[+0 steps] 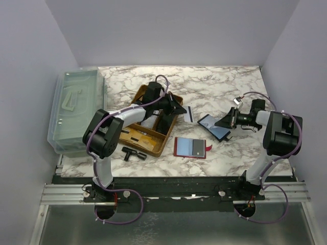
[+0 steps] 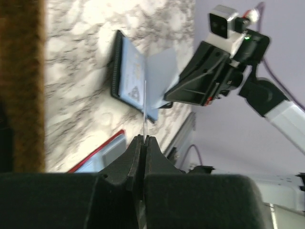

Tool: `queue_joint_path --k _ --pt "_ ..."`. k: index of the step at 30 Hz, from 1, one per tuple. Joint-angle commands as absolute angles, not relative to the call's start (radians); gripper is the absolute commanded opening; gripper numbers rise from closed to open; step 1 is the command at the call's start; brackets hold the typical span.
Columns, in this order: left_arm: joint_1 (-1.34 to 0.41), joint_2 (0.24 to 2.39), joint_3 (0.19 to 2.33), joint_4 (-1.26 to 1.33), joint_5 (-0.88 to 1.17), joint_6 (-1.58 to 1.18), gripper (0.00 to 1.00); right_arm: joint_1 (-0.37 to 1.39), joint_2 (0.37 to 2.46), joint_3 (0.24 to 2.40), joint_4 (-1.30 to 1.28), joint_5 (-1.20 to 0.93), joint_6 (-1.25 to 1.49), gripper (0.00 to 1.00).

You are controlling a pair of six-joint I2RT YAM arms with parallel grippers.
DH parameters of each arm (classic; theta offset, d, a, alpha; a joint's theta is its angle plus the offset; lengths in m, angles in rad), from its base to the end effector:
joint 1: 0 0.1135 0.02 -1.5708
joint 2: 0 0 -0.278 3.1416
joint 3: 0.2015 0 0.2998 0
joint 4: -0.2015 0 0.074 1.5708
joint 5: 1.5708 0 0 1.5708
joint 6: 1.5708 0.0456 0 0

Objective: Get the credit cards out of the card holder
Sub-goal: Place the credit card in the storage box.

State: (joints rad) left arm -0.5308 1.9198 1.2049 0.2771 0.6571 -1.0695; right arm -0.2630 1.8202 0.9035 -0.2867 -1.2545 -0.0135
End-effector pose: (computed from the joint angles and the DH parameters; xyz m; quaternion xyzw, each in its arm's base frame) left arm 0.3963 -0.2650 0.1808 -0.0456 0.8159 -0.5541 0.1585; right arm 0.3460 -0.0483 0.1040 -0.0073 0.8032 0.5512 0.2260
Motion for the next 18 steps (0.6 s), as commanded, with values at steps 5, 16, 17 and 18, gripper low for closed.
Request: queue_joint_path --k 5,16,17,18 --pt "-0.419 1.792 1.304 -0.253 0.590 -0.702 0.00 -0.251 1.797 0.972 -0.454 -1.107 -0.217 0.27" --pt "-0.335 1.831 1.610 -0.793 0.448 -0.248 0.00 -0.251 1.738 0.963 -0.482 -1.061 -0.292 0.45" --pt "-0.334 1.846 1.642 -0.837 0.423 -0.211 0.00 -0.251 1.733 0.961 -0.483 -1.065 -0.295 0.45" --pt "-0.333 1.862 1.672 -0.874 0.406 -0.167 0.00 -0.250 1.729 0.958 -0.483 -1.066 -0.297 0.46"
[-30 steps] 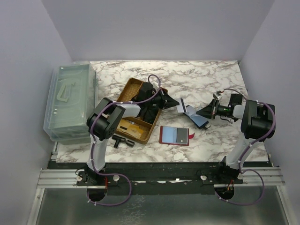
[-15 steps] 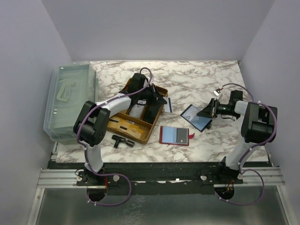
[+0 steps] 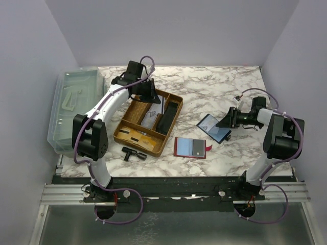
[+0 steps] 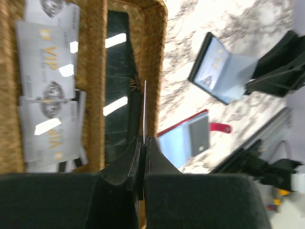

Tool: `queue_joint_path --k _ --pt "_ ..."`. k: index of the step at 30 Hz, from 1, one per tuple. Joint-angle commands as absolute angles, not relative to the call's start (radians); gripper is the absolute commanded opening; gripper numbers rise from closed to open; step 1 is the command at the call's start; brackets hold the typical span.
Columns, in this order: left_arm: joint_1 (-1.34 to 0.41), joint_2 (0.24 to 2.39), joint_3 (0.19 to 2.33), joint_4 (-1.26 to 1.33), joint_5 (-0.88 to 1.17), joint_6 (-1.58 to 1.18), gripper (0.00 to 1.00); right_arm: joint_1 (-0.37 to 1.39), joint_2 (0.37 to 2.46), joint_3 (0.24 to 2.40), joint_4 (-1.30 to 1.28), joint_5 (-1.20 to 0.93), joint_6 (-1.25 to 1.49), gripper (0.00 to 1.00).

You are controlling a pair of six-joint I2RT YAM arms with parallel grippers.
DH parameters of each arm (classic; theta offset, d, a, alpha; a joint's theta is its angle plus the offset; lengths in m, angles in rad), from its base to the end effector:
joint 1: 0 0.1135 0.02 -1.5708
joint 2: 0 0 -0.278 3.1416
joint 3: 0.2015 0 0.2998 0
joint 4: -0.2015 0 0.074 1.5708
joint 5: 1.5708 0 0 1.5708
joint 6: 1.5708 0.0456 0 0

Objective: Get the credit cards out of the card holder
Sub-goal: Place the credit card in the storage box.

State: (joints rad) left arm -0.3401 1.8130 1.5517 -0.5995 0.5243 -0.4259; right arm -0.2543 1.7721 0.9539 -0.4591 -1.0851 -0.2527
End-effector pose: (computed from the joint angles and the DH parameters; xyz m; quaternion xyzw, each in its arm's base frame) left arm 0.4259 -0.1749 0.2794 0.0512 0.9086 -0.3509 0.2206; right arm 0.3467 -0.0484 0.1213 -0.0748 0.8473 0.4630 0.2493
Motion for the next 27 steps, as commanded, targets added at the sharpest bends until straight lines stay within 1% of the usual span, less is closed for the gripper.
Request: queue_joint_path --k 1,7,11,27 --pt "-0.332 1.877 1.699 -0.905 0.386 -0.136 0.00 -0.250 1.728 0.957 -0.484 -1.068 -0.300 0.46" --pt "-0.332 1.918 1.808 -1.000 0.274 0.020 0.00 -0.250 1.728 0.961 -0.497 -1.070 -0.314 0.46" --pt "-0.332 1.943 1.832 -1.026 0.275 0.102 0.00 -0.251 1.736 0.966 -0.506 -1.072 -0.320 0.47" --pt "-0.333 2.050 1.872 -1.031 0.289 0.156 0.00 -0.252 1.730 0.961 -0.509 -1.070 -0.328 0.47"
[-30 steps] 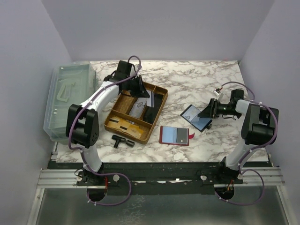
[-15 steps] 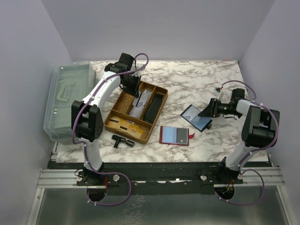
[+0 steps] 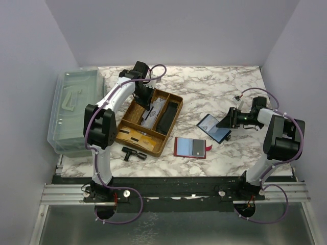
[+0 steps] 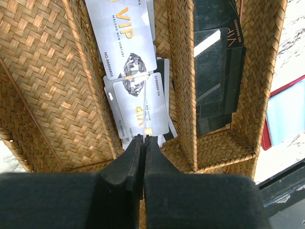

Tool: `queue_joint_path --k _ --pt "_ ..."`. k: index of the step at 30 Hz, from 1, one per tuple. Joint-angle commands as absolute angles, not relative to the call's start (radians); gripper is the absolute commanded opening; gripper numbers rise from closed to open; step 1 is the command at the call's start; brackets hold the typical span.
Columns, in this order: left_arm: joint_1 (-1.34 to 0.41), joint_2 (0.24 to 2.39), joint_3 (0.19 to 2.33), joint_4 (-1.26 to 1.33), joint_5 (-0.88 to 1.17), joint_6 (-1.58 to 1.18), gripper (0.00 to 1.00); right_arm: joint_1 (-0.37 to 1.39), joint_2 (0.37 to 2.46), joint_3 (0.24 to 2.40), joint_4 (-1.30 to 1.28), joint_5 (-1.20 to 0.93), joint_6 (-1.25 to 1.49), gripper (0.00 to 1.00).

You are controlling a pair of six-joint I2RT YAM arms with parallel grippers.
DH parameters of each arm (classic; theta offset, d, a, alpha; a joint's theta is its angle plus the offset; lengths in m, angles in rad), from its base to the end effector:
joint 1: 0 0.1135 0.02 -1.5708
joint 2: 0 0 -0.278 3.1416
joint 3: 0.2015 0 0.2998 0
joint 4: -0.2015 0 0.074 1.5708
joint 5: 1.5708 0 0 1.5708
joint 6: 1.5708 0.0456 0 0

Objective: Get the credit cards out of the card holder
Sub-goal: Place the credit card in the storage box.

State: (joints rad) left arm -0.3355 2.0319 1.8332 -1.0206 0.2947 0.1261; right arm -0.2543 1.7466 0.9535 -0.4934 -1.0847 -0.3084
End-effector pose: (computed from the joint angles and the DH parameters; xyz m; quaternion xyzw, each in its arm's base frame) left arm 0.4526 -0.1719 0.2529 0.2478 0.9422 -0.1618 0.1569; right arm 0.3433 -0.0476 0.1285 -0.0960 0.8456 0.4572 0.2584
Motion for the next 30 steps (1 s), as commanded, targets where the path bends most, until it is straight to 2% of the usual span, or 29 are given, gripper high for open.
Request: queue_joint_path --k 1,30 --pt "-0.333 2.053 1.874 -1.031 0.292 0.156 0.00 -0.251 1.731 0.963 -0.509 -1.069 -0.328 0.47" --pt "-0.345 2.125 1.882 -0.985 0.298 0.137 0.00 -0.251 1.749 0.972 -0.520 -1.078 -0.335 0.47"
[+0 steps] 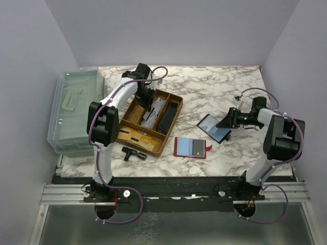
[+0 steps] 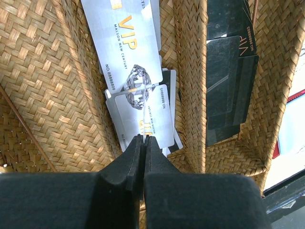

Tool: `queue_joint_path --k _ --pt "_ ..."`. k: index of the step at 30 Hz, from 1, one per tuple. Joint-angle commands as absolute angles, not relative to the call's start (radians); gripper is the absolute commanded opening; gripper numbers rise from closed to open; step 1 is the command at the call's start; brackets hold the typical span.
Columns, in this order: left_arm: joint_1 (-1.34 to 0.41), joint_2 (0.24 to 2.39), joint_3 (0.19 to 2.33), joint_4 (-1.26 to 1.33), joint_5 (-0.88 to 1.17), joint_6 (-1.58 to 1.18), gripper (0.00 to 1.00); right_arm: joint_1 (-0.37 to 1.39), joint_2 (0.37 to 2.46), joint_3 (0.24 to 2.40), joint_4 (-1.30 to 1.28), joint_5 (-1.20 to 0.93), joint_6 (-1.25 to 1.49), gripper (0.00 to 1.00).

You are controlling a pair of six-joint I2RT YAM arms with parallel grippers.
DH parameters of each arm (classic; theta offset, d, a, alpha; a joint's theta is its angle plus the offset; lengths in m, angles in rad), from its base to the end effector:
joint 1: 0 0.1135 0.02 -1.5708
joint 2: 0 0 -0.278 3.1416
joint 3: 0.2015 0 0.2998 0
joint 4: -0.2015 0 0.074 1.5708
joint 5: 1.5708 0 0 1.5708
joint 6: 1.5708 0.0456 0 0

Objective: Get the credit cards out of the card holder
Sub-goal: Place the credit card in the storage box.

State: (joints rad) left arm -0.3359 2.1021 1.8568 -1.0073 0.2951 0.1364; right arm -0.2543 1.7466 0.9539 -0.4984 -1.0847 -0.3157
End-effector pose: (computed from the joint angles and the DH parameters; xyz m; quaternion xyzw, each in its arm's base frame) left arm 0.4650 -0.1764 0.2283 0.2511 0.9441 -0.1600 0.1415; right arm 0.3429 -0.0475 0.1285 -0.0979 0.8455 0.4569 0.2583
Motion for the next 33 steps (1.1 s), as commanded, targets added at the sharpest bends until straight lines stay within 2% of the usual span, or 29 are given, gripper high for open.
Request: queue_joint_path --k 1,33 --pt "-0.347 2.128 1.883 -0.985 0.298 0.135 0.01 -0.250 1.749 0.972 -0.520 -1.078 -0.336 0.47" --pt "-0.365 2.143 1.867 -0.963 0.249 0.108 0.06 -0.250 1.756 0.974 -0.526 -1.077 -0.339 0.48"
